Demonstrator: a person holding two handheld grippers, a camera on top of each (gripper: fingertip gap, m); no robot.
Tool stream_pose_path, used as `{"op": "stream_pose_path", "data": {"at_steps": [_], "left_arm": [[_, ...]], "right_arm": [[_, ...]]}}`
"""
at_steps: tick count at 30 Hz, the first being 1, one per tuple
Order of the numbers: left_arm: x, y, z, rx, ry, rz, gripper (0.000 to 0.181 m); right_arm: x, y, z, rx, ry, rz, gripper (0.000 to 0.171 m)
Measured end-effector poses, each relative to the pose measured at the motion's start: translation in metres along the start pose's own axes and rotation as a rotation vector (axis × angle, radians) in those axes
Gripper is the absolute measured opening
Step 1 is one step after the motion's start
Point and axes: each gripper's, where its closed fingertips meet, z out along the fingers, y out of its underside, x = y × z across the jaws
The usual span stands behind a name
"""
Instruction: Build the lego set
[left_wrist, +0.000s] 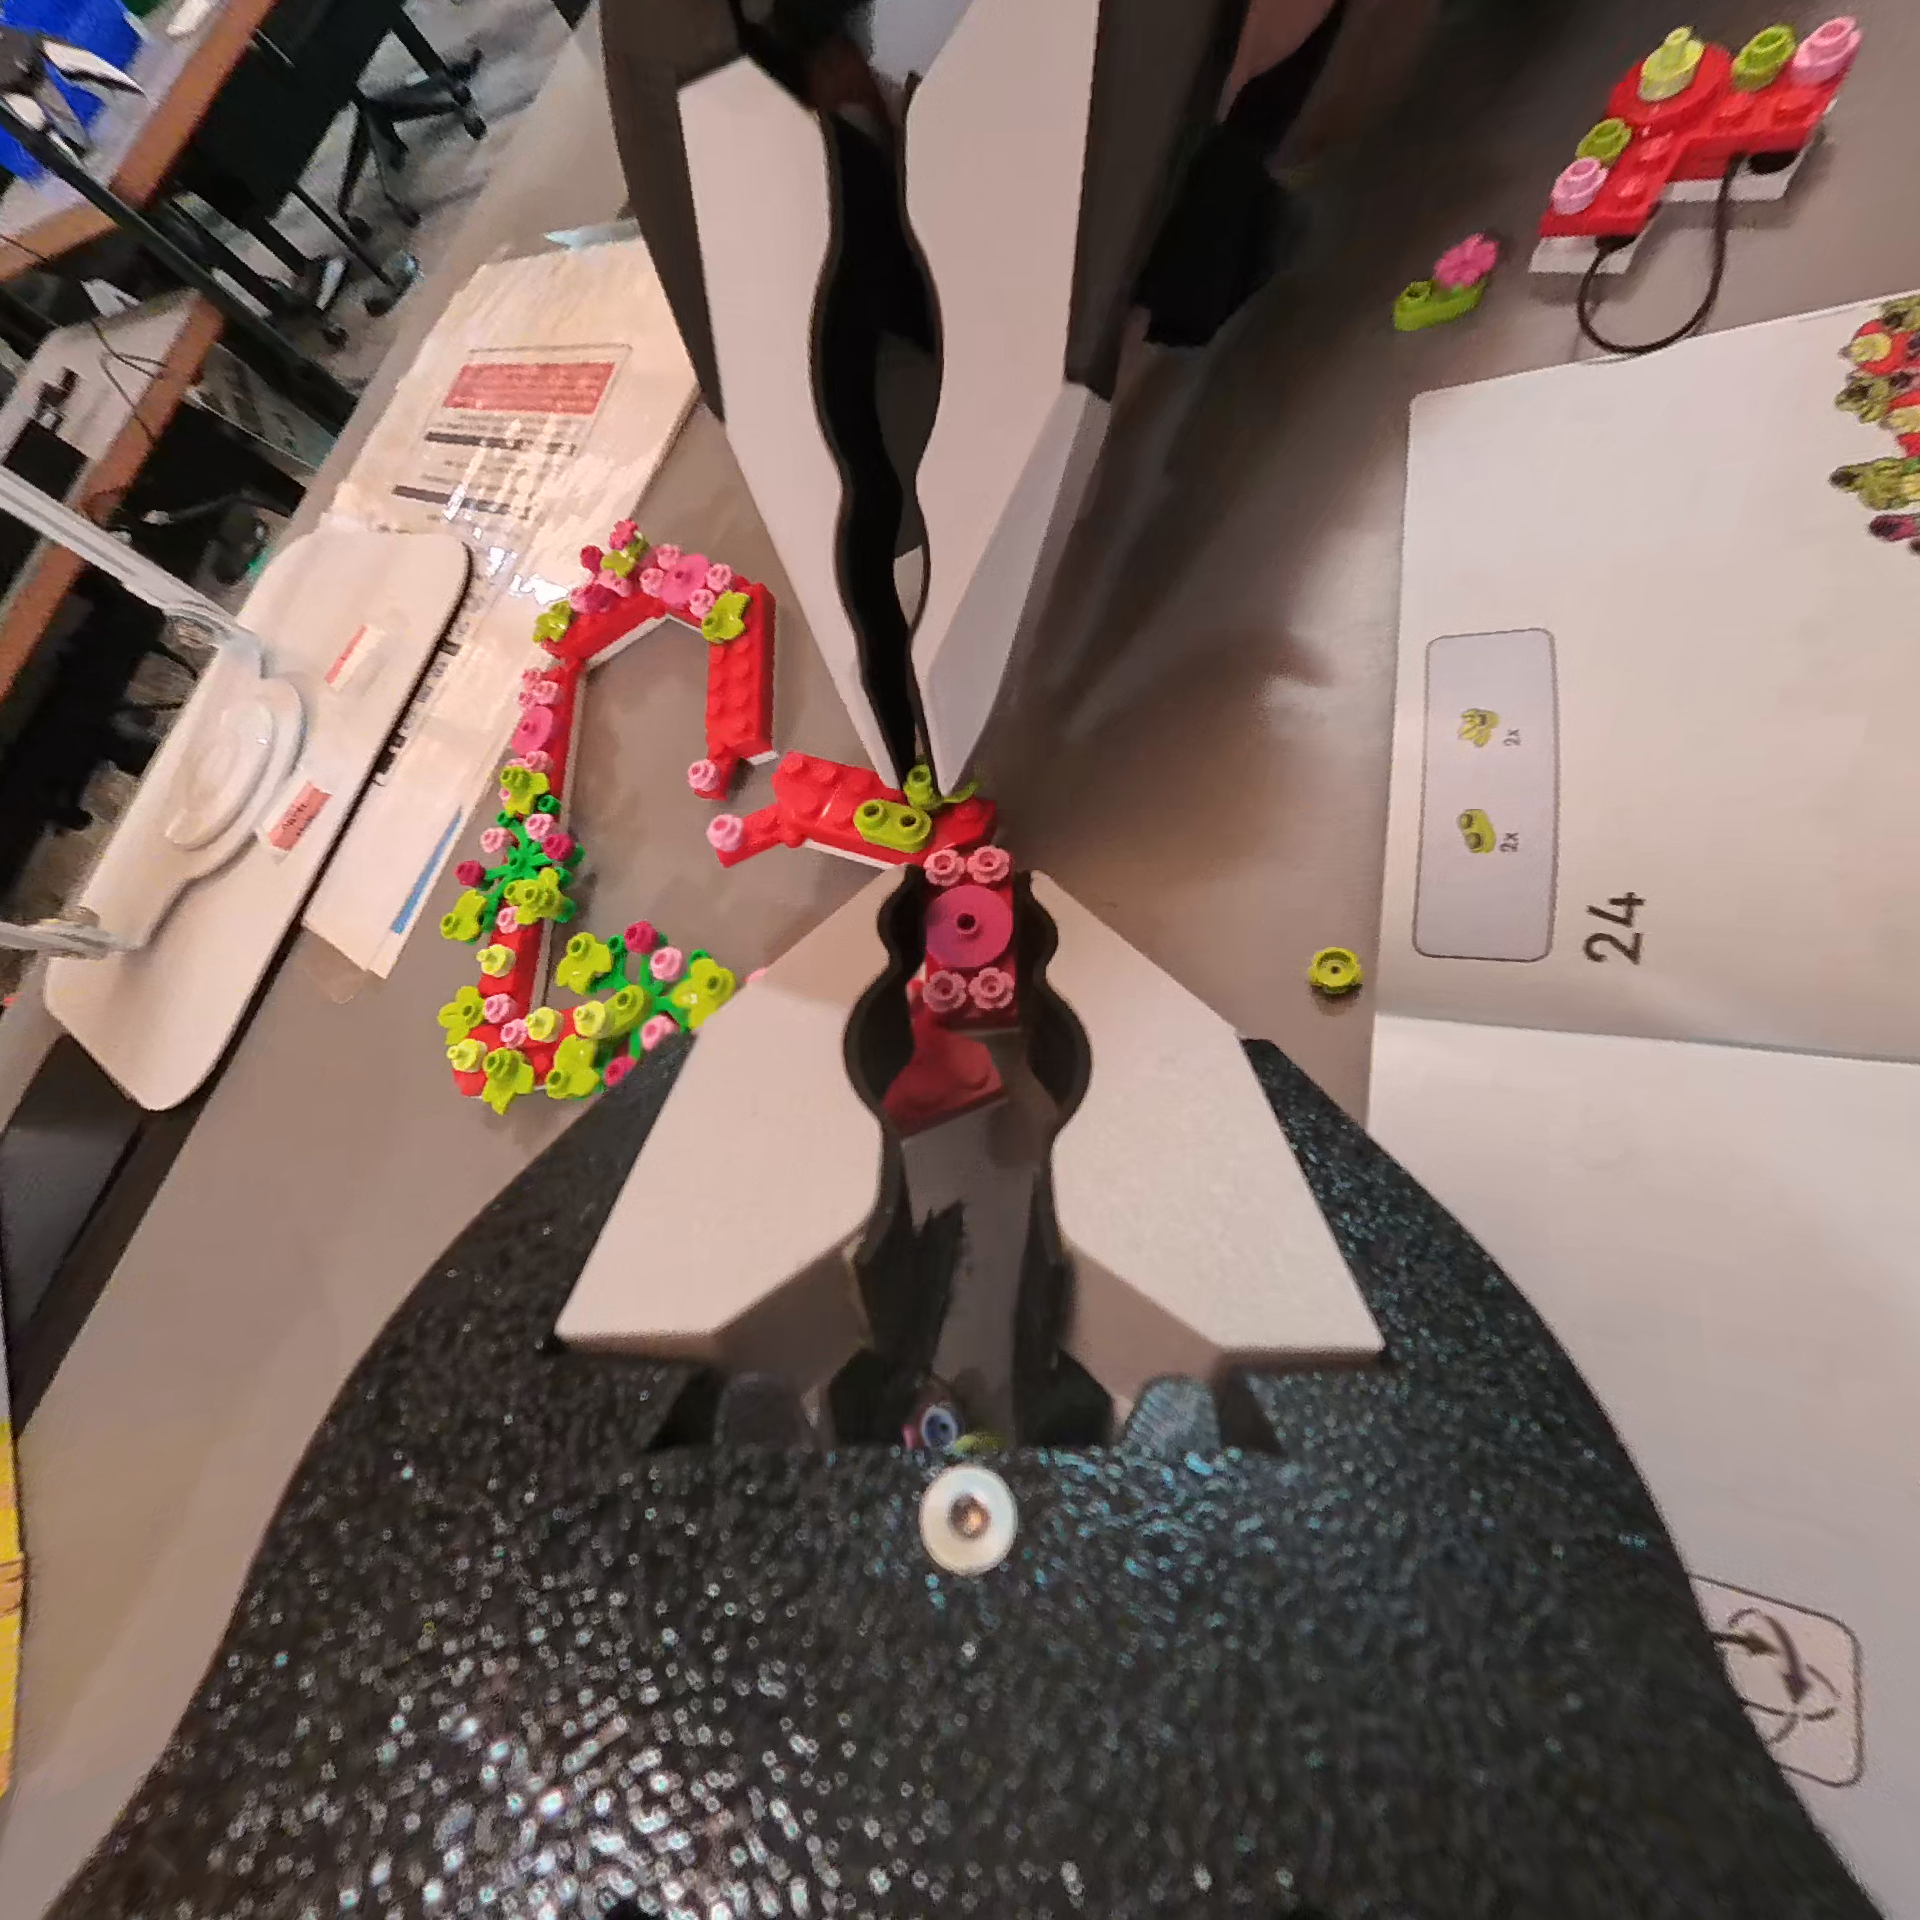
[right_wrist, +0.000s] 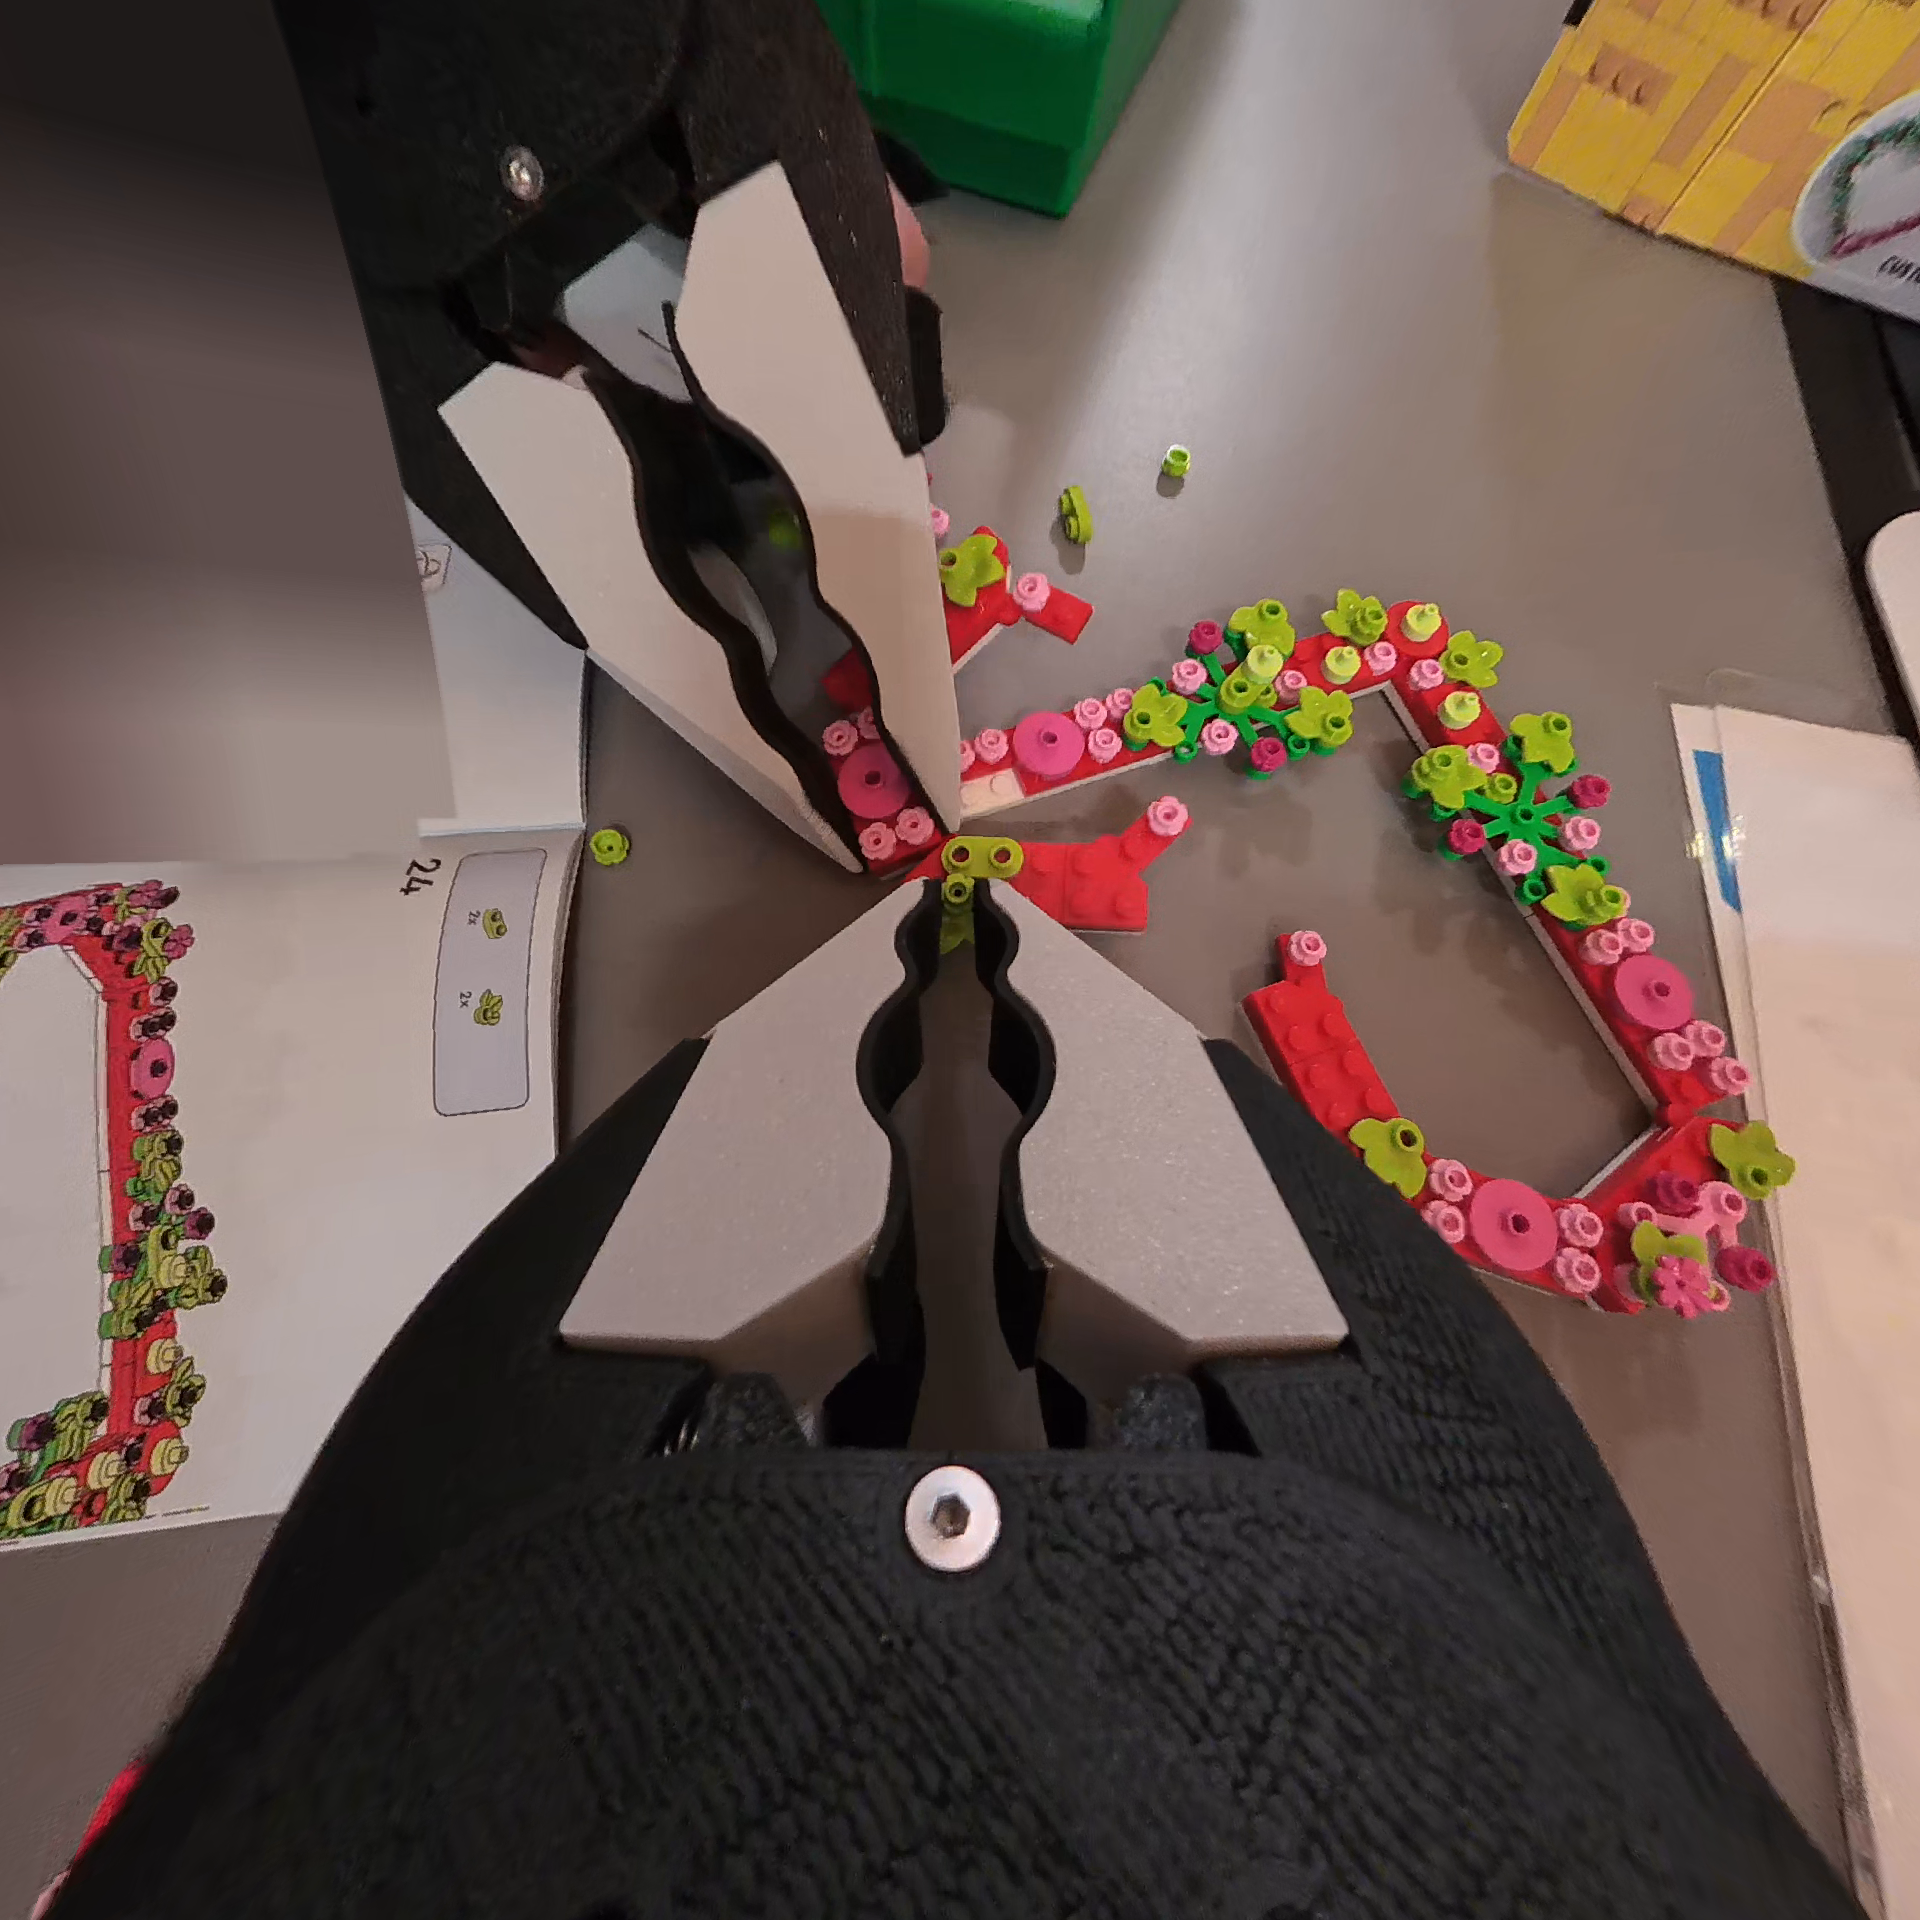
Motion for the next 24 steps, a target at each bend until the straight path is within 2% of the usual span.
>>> {"op": "stream_pose_path", "data": {"at_steps": [11, 24], "left_arm": [[-0.0041, -0.003, -0.0015, 0.023, -0.024, 0.001, 0.015], [-0.0034, 0.004, 0.0012, -0.009, 0.018, -0.088, 0.015]], "right_arm": [[0.0032, -0.0043, -0.0026, 0.018, 0.051, -0.056, 0.004], [0.0063, -0.0005, -0.0016, 0.014, 0.041, -0.029, 0.008]]}}
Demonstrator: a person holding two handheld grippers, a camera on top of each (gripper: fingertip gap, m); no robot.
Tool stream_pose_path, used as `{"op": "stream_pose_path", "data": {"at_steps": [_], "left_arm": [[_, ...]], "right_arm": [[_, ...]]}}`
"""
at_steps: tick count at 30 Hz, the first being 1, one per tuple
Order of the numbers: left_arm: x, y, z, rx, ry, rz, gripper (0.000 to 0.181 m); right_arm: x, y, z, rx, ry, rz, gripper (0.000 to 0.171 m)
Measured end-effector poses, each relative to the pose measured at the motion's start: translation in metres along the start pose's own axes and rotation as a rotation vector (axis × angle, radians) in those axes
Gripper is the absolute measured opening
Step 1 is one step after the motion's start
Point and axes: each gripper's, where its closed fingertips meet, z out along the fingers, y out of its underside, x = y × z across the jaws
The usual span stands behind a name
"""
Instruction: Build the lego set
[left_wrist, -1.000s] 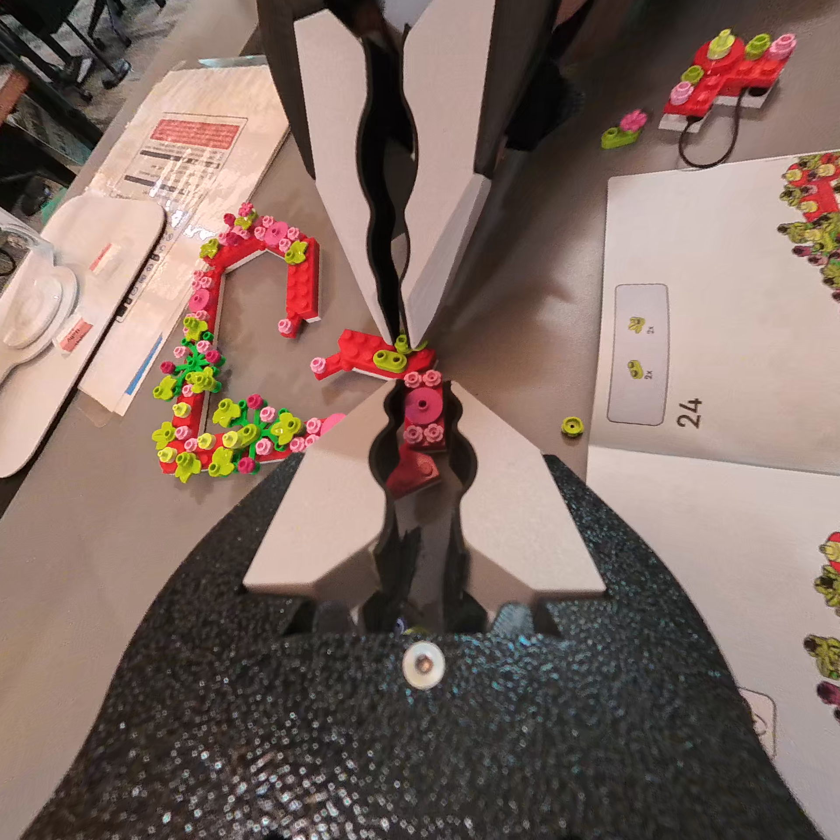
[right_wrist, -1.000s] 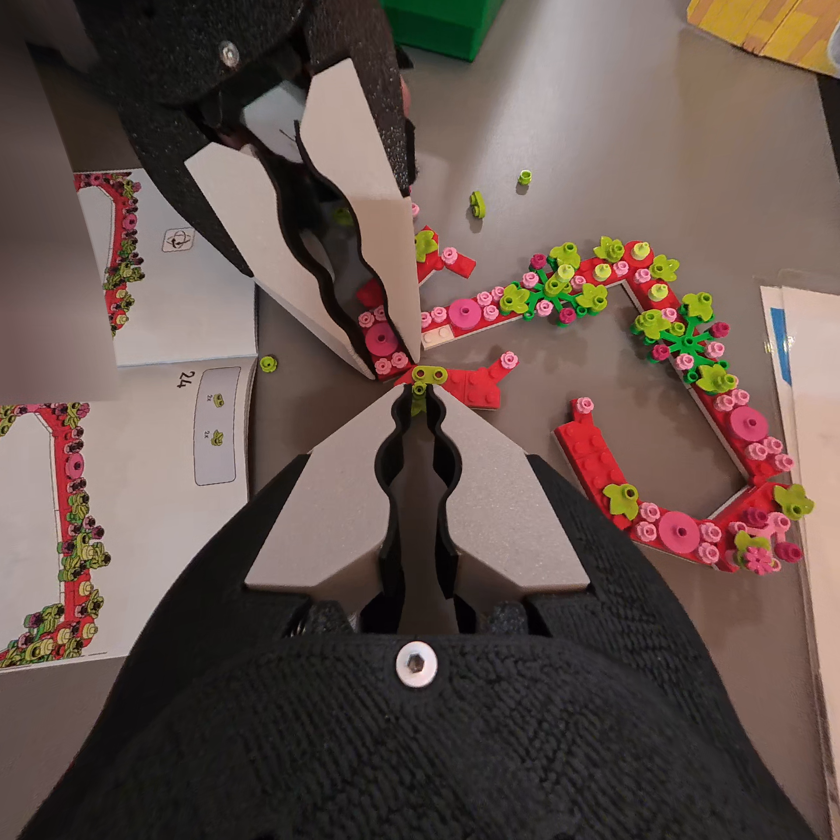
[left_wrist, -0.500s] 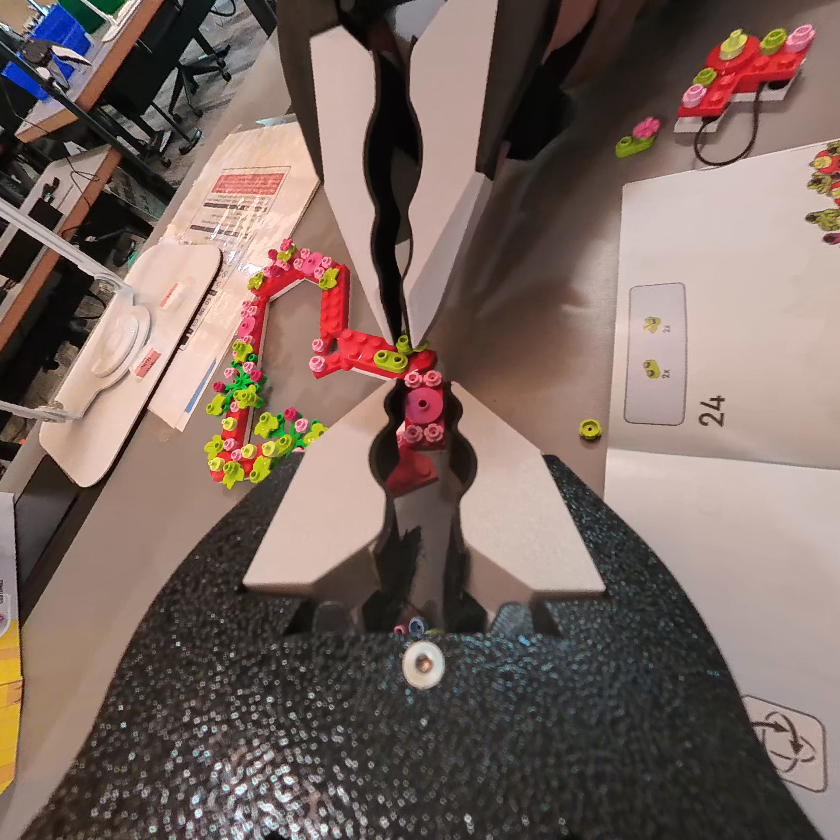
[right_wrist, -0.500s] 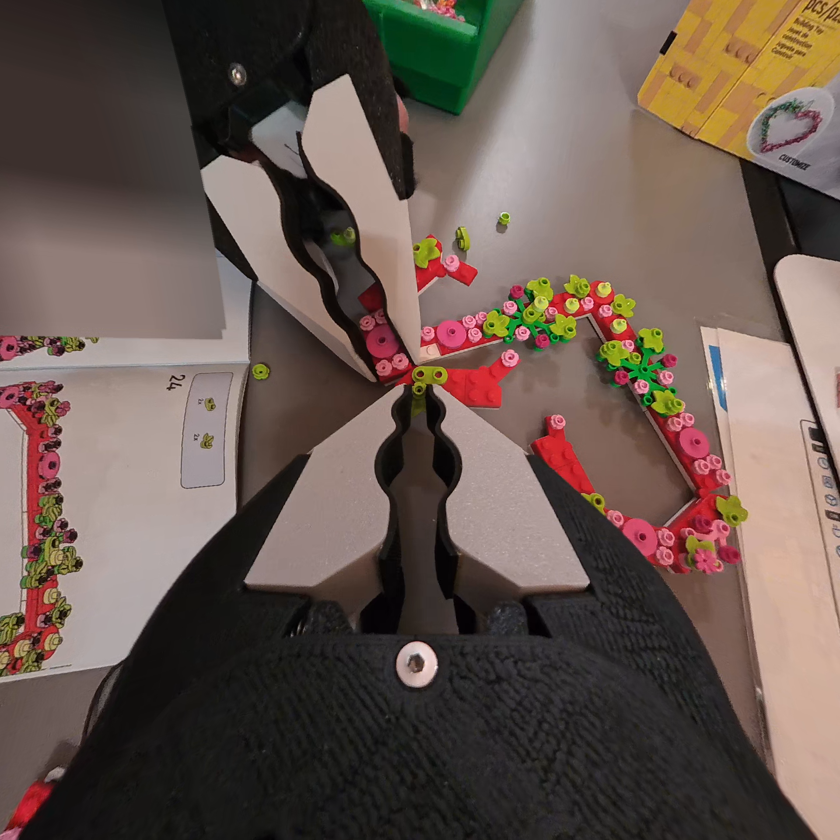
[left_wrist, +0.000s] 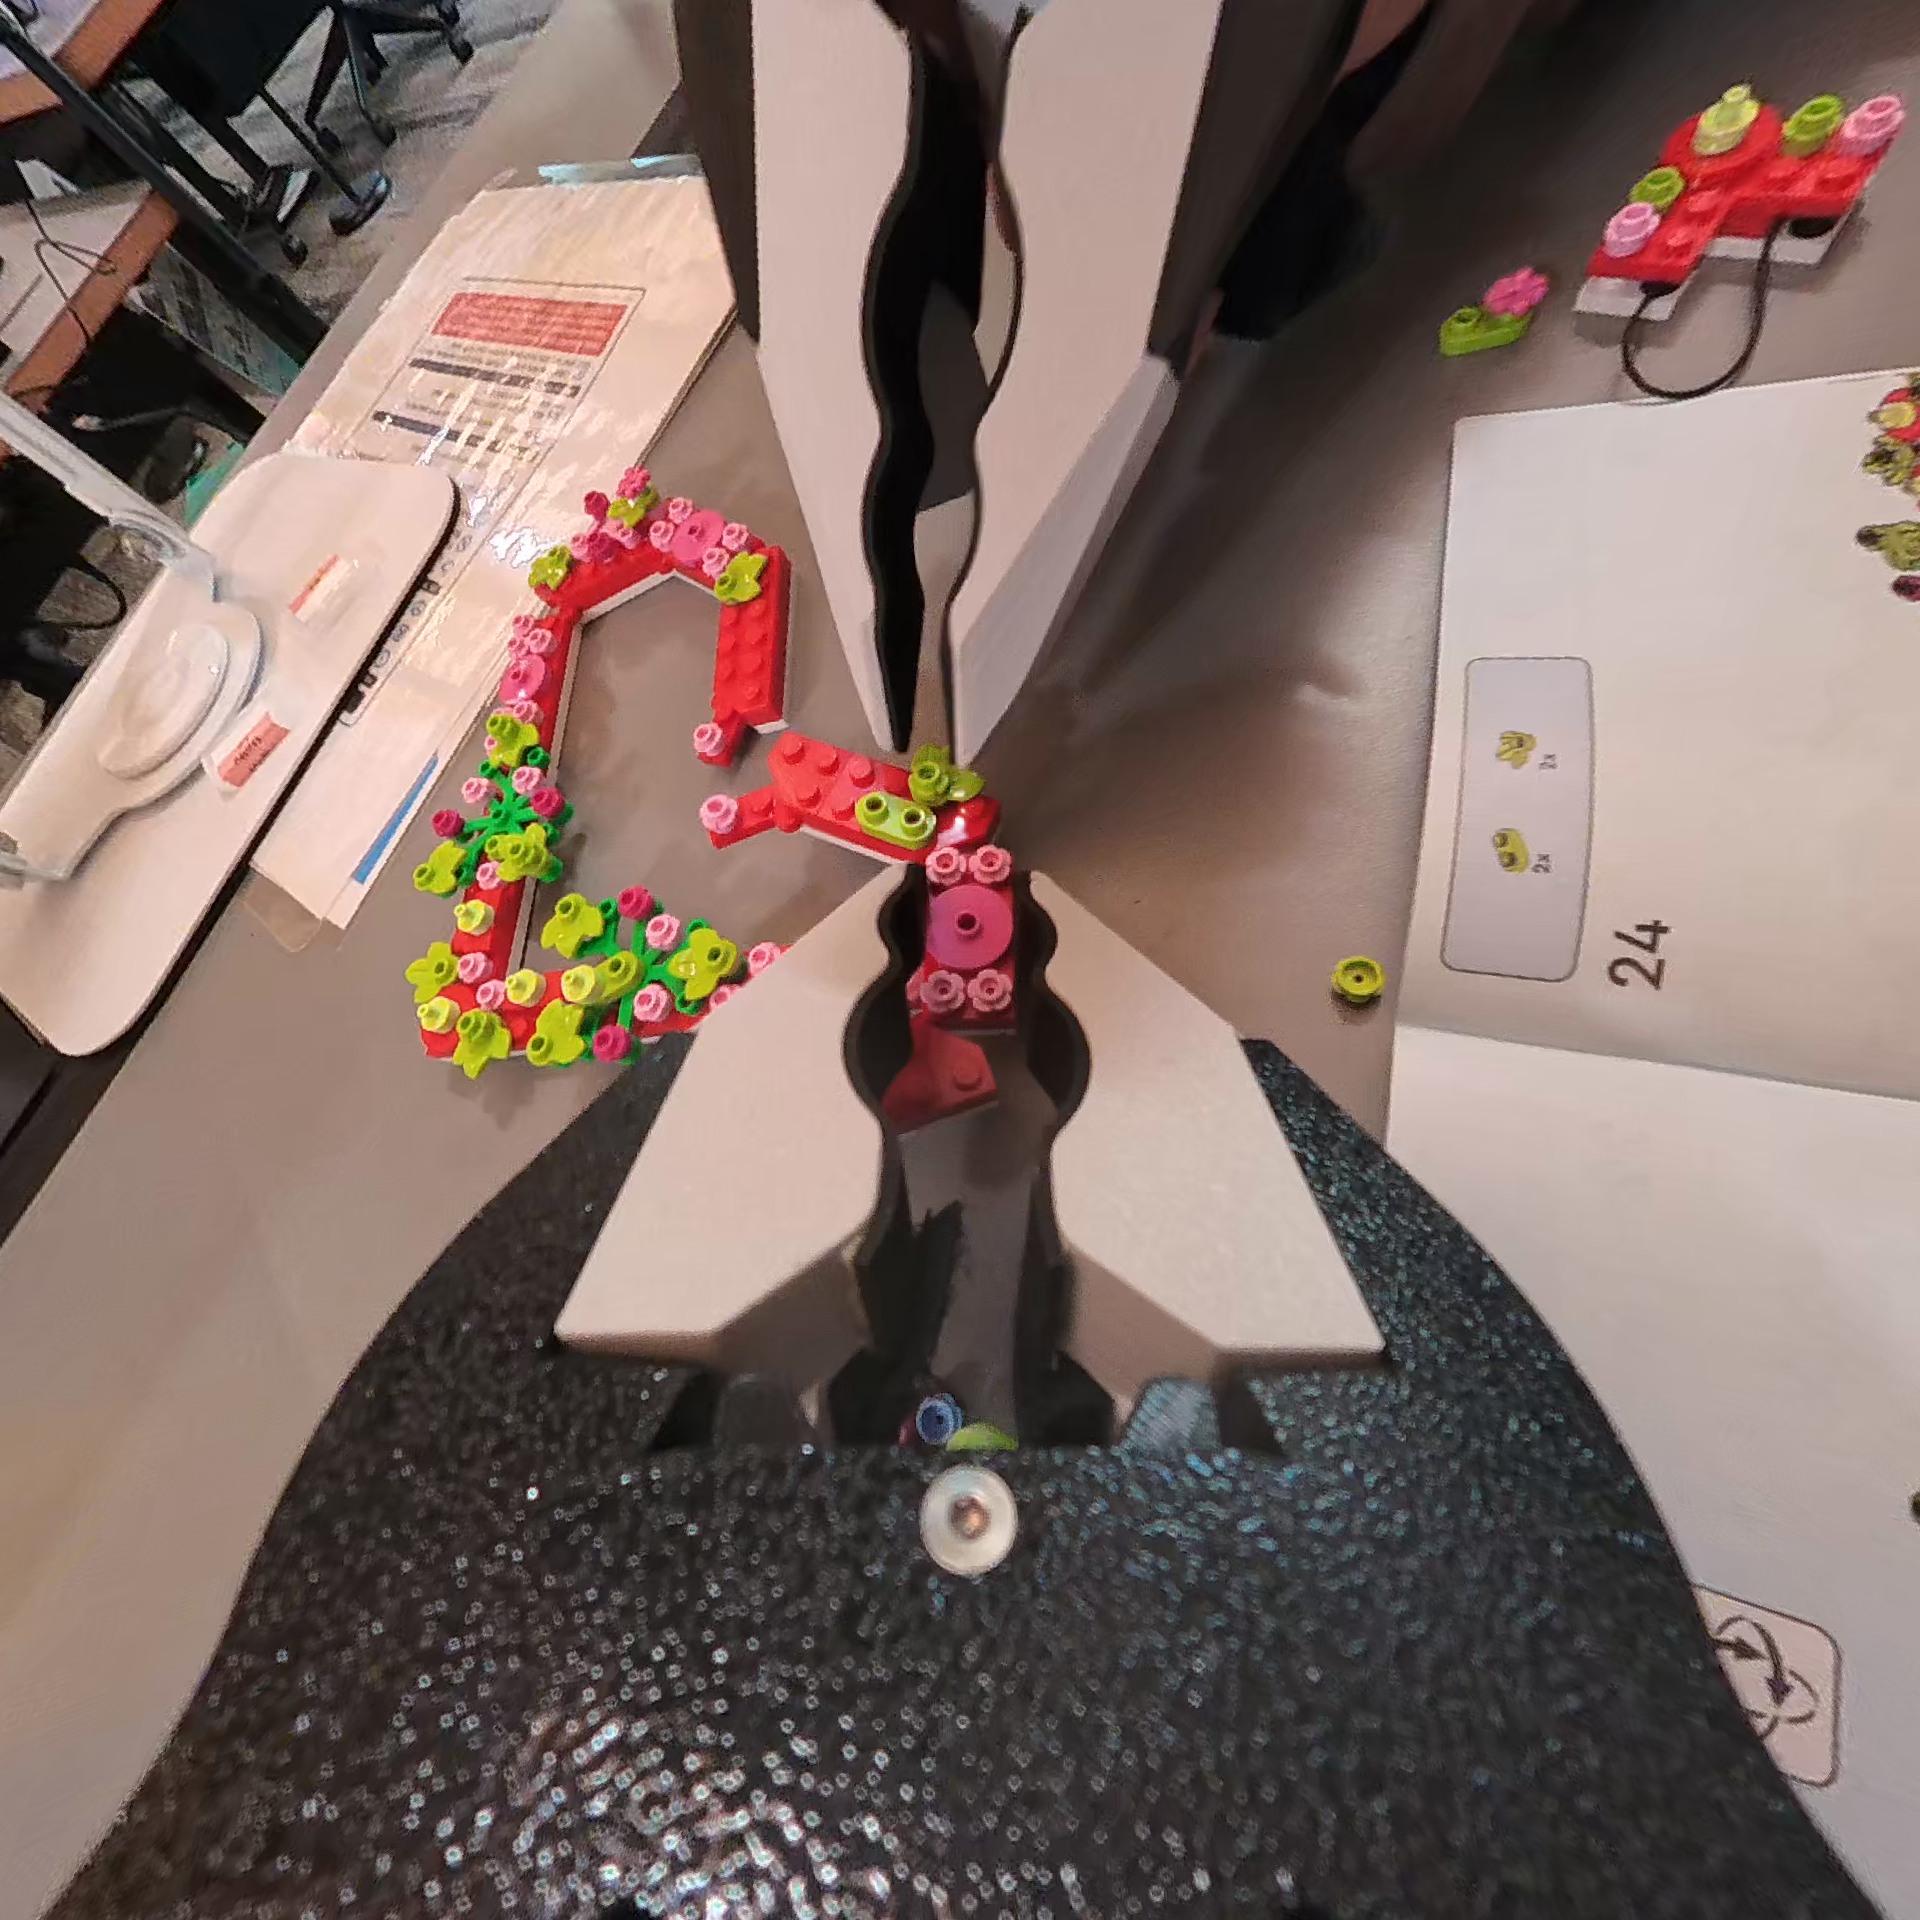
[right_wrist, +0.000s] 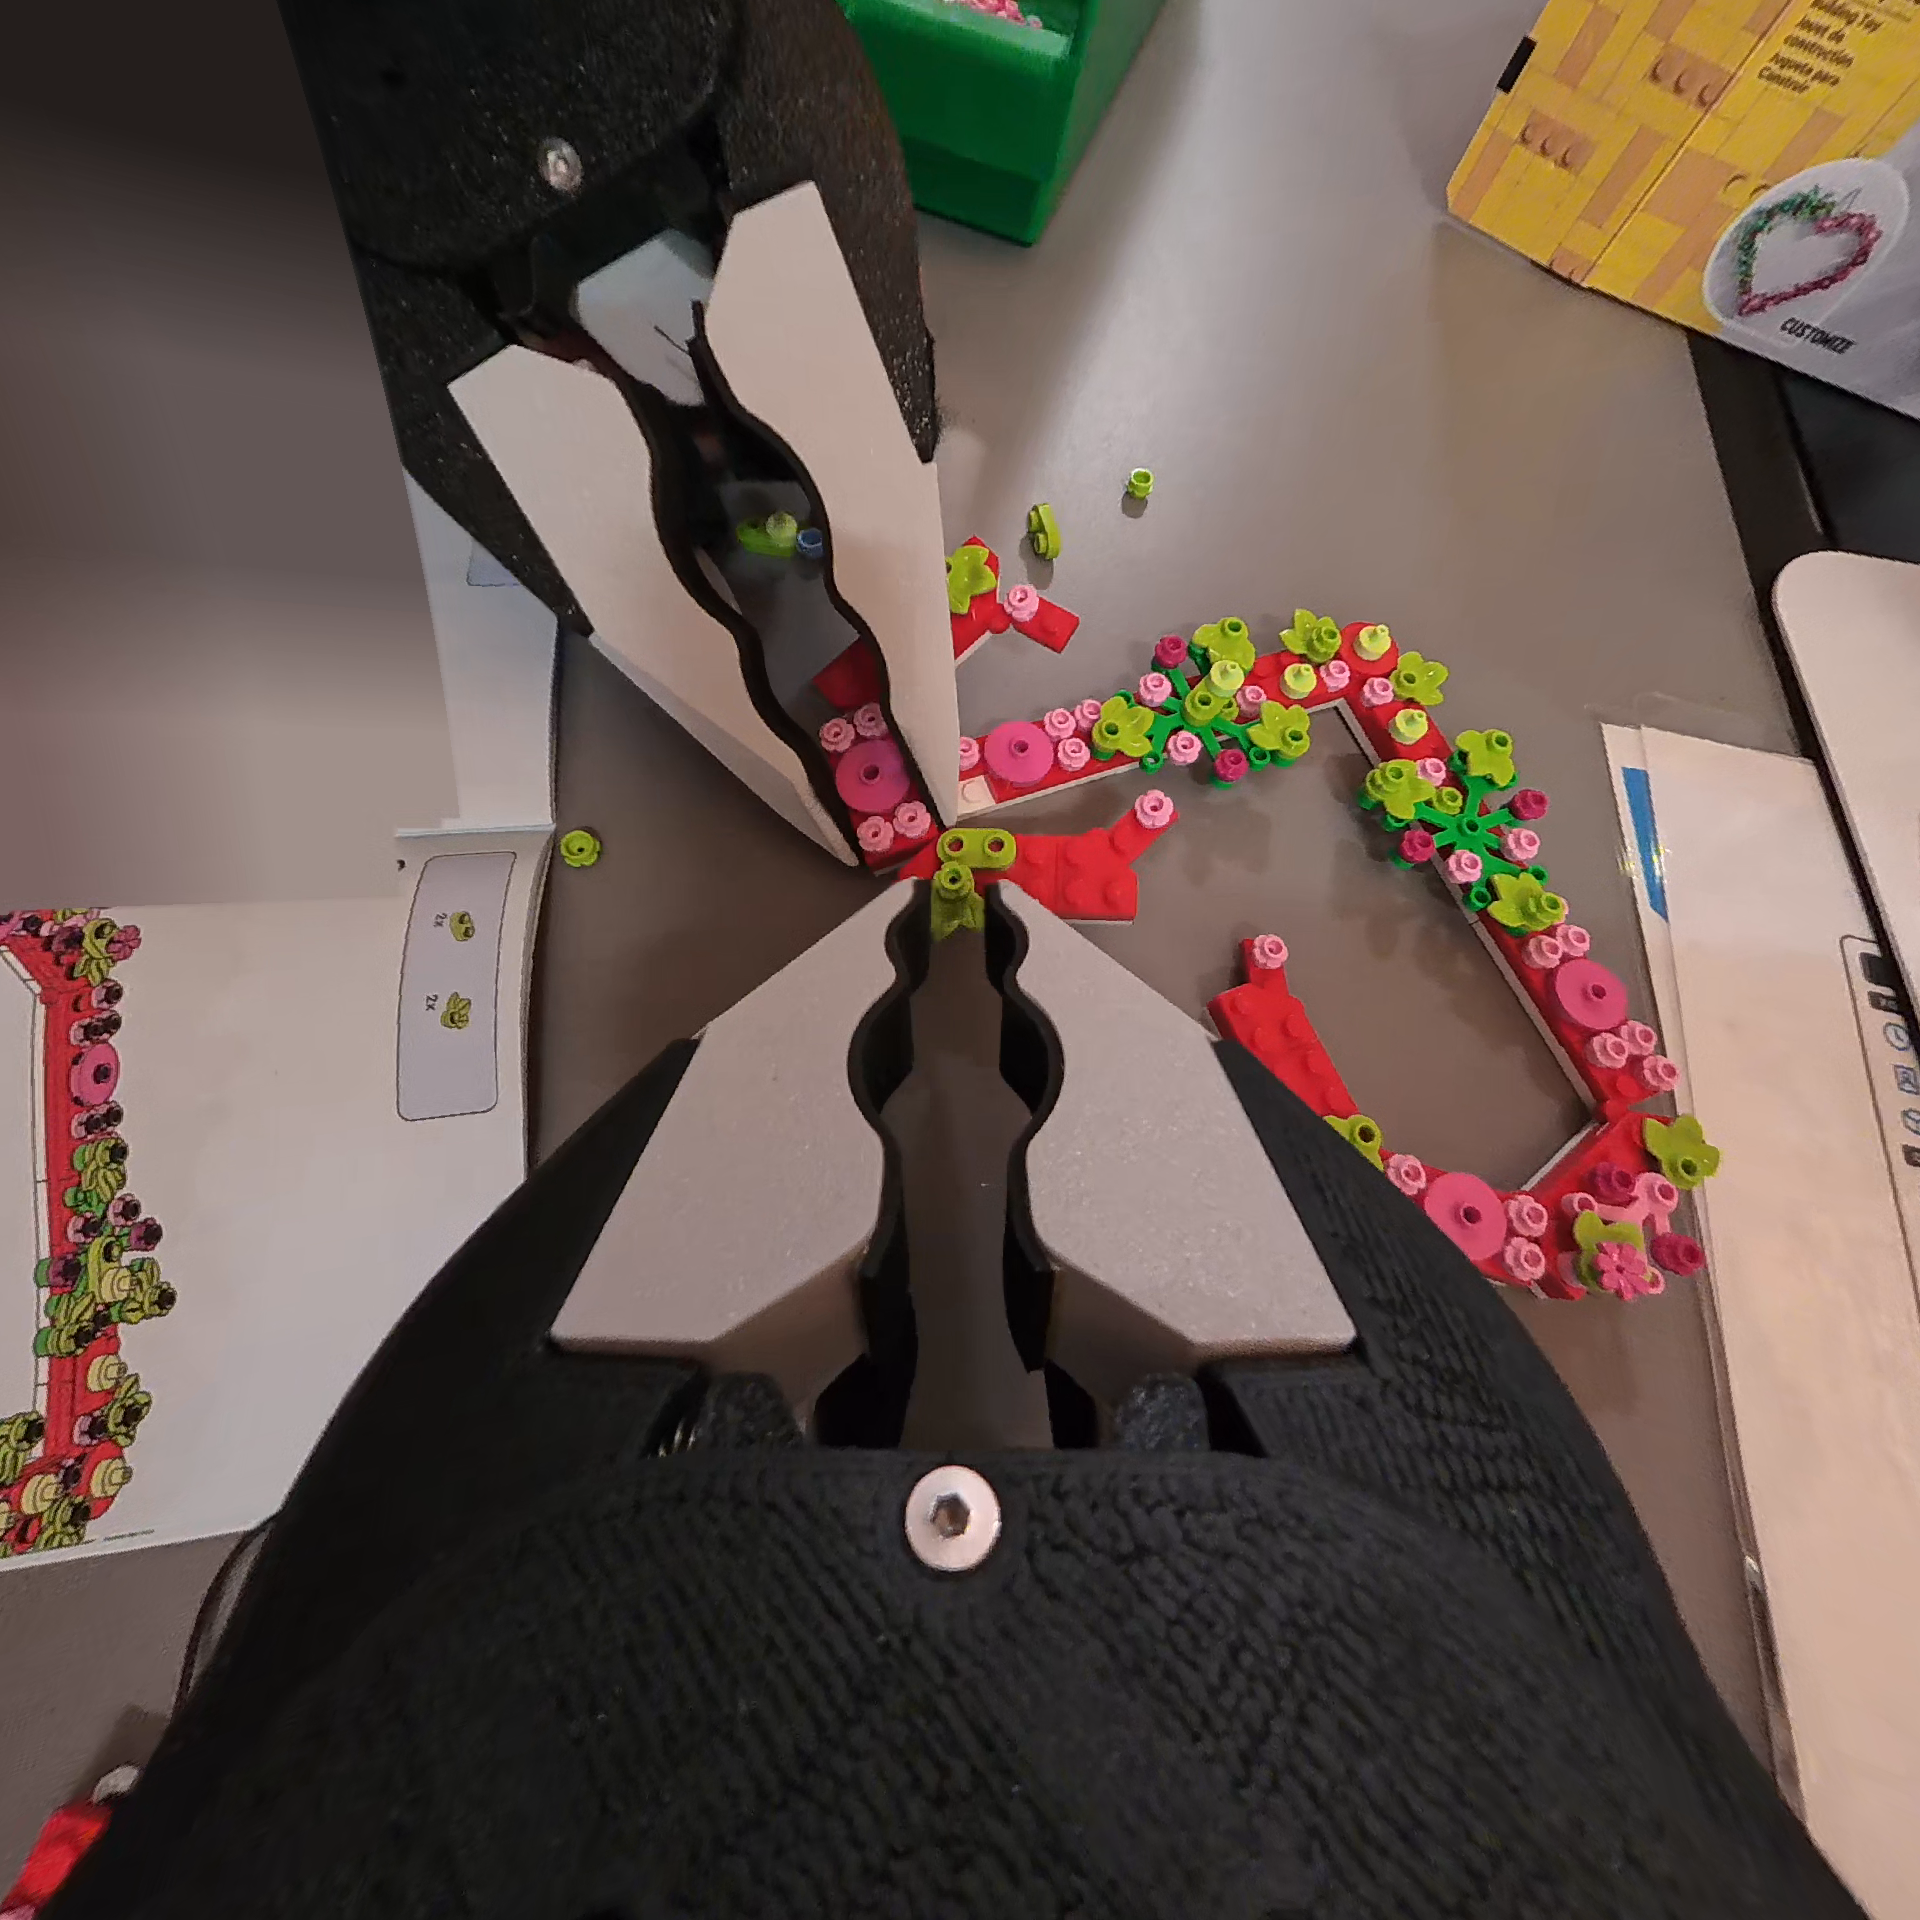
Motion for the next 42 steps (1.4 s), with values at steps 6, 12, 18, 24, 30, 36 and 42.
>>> {"op": "stream_pose_path", "data": {"at_steps": [6, 12, 18, 24, 30, 36, 42], "left_arm": [[-0.011, -0.005, -0.008, 0.033, 0.003, -0.071, 0.015], [-0.007, -0.021, -0.018, 0.13, 0.133, -0.258, 0.015], [0.0, -0.029, -0.021, 0.167, 0.215, -0.334, 0.015], [0.003, -0.032, -0.022, 0.177, 0.235, -0.344, 0.015], [0.005, -0.032, -0.022, 0.168, 0.245, -0.343, 0.015], [0.006, -0.027, -0.019, 0.144, 0.23, -0.32, 0.015], [-0.003, -0.019, -0.016, 0.123, 0.132, -0.239, 0.015]], "right_arm": [[0.0, -0.016, -0.013, 0.123, 0.006, -0.156, 0.042], [0.004, -0.017, -0.015, 0.069, 0.353, -0.783, 0.046], [-0.007, -0.022, -0.014, 0.047, 0.439, -0.999, 0.028], [-0.005, -0.019, -0.014, 0.029, 0.457, -1.041, 0.018], [-0.006, -0.017, -0.014, -0.005, 0.468, -1.106, 0.015], [-0.005, -0.013, -0.011, -0.039, 0.47, -1.141, 0.015], [-0.003, -0.019, -0.015, 0.11, 0.295, -0.727, 0.036]]}}
